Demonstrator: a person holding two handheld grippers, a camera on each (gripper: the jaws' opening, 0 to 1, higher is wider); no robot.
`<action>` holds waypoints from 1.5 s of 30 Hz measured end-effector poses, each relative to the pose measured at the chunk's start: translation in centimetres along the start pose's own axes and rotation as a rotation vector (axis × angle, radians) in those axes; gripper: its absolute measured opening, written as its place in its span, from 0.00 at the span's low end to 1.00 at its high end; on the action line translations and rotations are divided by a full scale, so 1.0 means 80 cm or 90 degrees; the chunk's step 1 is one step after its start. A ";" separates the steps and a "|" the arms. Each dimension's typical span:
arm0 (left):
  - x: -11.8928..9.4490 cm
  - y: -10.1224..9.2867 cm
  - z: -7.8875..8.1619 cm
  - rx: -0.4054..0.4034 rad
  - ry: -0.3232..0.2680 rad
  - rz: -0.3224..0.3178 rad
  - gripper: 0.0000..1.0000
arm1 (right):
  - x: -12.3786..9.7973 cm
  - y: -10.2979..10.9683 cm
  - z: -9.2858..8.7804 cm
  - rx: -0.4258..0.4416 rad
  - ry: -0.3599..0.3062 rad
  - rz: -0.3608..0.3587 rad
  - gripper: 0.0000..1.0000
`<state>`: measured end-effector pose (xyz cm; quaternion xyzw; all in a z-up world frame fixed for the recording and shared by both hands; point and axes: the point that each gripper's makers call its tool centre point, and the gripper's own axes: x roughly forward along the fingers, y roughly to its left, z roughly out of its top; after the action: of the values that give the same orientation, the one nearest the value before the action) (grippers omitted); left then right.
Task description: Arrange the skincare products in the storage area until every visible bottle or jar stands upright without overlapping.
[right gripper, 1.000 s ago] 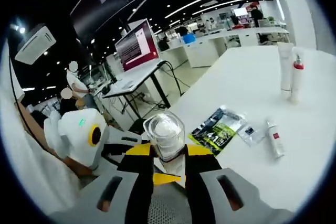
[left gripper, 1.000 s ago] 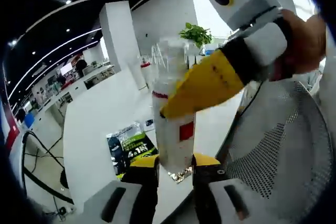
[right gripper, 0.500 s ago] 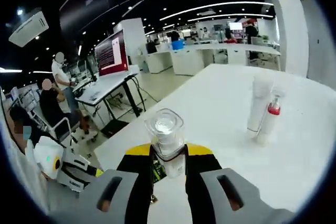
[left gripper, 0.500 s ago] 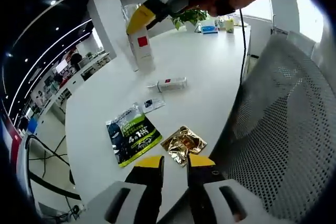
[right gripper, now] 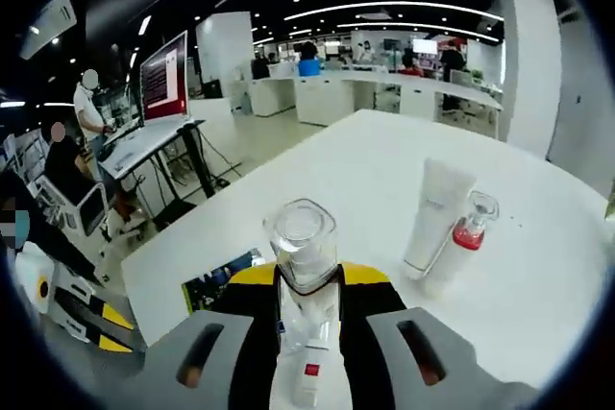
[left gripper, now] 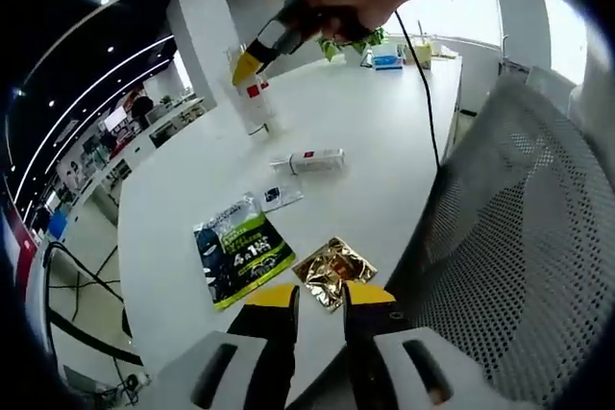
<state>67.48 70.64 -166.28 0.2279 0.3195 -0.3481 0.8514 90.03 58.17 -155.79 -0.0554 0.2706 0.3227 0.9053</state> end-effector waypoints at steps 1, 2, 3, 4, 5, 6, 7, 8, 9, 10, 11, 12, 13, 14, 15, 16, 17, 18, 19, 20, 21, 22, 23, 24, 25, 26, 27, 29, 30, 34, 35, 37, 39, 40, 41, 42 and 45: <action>0.000 0.000 0.000 -0.001 0.000 0.000 0.18 | 0.002 -0.004 0.000 0.002 0.002 -0.002 0.20; 0.000 0.001 -0.001 -0.001 0.001 0.002 0.18 | 0.006 -0.011 -0.002 0.002 0.007 -0.009 0.20; 0.000 0.001 -0.001 -0.001 0.002 0.002 0.18 | 0.008 -0.014 -0.003 0.002 0.010 -0.011 0.20; 0.000 0.001 -0.002 0.001 0.005 0.003 0.18 | 0.013 -0.019 -0.005 0.005 0.016 -0.012 0.20; 0.001 0.001 -0.003 0.001 0.007 0.003 0.18 | 0.016 -0.022 -0.007 0.006 0.020 -0.013 0.20; 0.001 0.002 -0.003 -0.001 0.008 0.004 0.18 | 0.021 -0.025 -0.009 0.004 0.026 -0.013 0.20; 0.001 0.003 -0.002 -0.004 0.006 0.006 0.18 | 0.024 -0.027 -0.011 -0.002 0.030 -0.013 0.20; 0.001 0.003 -0.002 -0.005 0.006 0.007 0.18 | 0.029 -0.032 -0.013 -0.010 0.037 -0.017 0.20; 0.002 0.004 -0.004 -0.003 0.010 0.008 0.18 | 0.032 -0.034 -0.015 -0.011 0.041 -0.018 0.20; 0.002 0.004 -0.005 -0.003 0.013 0.009 0.18 | 0.036 -0.038 -0.016 -0.012 0.046 -0.019 0.20; 0.003 0.004 -0.006 -0.005 0.014 0.010 0.18 | 0.041 -0.044 -0.018 -0.015 0.052 -0.024 0.20; 0.004 0.005 -0.006 -0.006 0.014 0.012 0.18 | 0.043 -0.047 -0.019 -0.016 0.055 -0.026 0.20; 0.004 0.006 -0.007 -0.007 0.015 0.014 0.18 | 0.046 -0.050 -0.019 -0.016 0.057 -0.027 0.20; 0.005 0.006 -0.007 -0.008 0.017 0.015 0.18 | 0.051 -0.055 -0.020 -0.016 0.061 -0.028 0.20; 0.006 0.007 -0.008 -0.007 0.019 0.018 0.18 | 0.054 -0.059 -0.021 -0.016 0.063 -0.030 0.20; 0.006 0.007 -0.009 -0.007 0.020 0.018 0.18 | 0.056 -0.062 -0.023 -0.018 0.065 -0.034 0.20; 0.007 0.007 -0.010 -0.011 0.023 0.018 0.18 | 0.059 -0.066 -0.026 -0.019 0.071 -0.035 0.20; 0.007 0.006 -0.010 -0.011 0.024 0.017 0.18 | 0.062 -0.069 -0.028 -0.020 0.074 -0.038 0.20; 0.007 0.006 -0.011 -0.010 0.024 0.019 0.18 | 0.066 -0.075 -0.031 -0.019 0.078 -0.043 0.20; 0.007 0.007 -0.011 -0.009 0.024 0.021 0.17 | 0.068 -0.078 -0.034 -0.019 0.082 -0.046 0.20; 0.008 0.007 -0.010 -0.008 0.023 0.022 0.17 | 0.070 -0.083 -0.038 -0.016 0.085 -0.050 0.20; 0.007 0.008 -0.011 -0.010 0.024 0.023 0.17 | 0.072 -0.086 -0.040 -0.010 0.086 -0.052 0.20; 0.008 0.008 -0.011 -0.010 0.025 0.023 0.17 | 0.075 -0.089 -0.043 0.001 0.084 -0.054 0.20; 0.009 0.007 -0.014 -0.012 0.030 0.022 0.17 | 0.076 -0.090 -0.043 0.014 0.077 -0.055 0.20; 0.010 0.007 -0.015 -0.012 0.034 0.021 0.17 | 0.078 -0.091 -0.041 0.036 0.059 -0.055 0.20; 0.010 0.007 -0.016 -0.011 0.037 0.021 0.17 | 0.080 -0.093 -0.041 0.052 0.050 -0.057 0.20; 0.010 0.007 -0.017 -0.012 0.039 0.021 0.17 | 0.081 -0.096 -0.044 0.062 0.046 -0.061 0.20; 0.010 0.006 -0.018 -0.013 0.039 0.020 0.17 | 0.086 -0.098 -0.051 0.050 0.051 -0.063 0.20; 0.011 0.006 -0.019 -0.013 0.041 0.020 0.17 | 0.088 -0.097 -0.054 0.044 0.054 -0.066 0.20; 0.014 0.004 -0.026 -0.016 0.049 0.018 0.17 | 0.092 -0.099 -0.054 0.028 0.043 -0.072 0.20; 0.016 0.002 -0.028 -0.010 0.051 0.013 0.17 | 0.093 -0.099 -0.053 0.025 0.040 -0.071 0.20; 0.017 0.000 -0.032 -0.011 0.060 0.012 0.16 | 0.096 -0.103 -0.052 0.013 0.036 -0.077 0.20; 0.017 0.000 -0.033 -0.016 0.060 0.010 0.16 | 0.098 -0.104 -0.051 0.010 0.031 -0.076 0.20; 0.017 0.000 -0.033 -0.015 0.059 0.011 0.16 | 0.099 -0.106 -0.052 0.004 0.032 -0.077 0.20; 0.017 0.000 -0.032 -0.011 0.056 0.013 0.16 | 0.100 -0.107 -0.053 0.000 0.034 -0.079 0.20; 0.018 0.000 -0.033 -0.012 0.057 0.011 0.16 | 0.101 -0.109 -0.055 0.001 0.034 -0.080 0.20; 0.021 -0.004 -0.040 -0.007 0.065 0.007 0.16 | 0.105 -0.118 -0.062 0.012 0.031 -0.086 0.20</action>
<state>66.93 71.62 -169.77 0.2427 0.3630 -0.3295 0.8371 99.00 54.09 -165.09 -0.0727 0.2911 0.2564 0.9188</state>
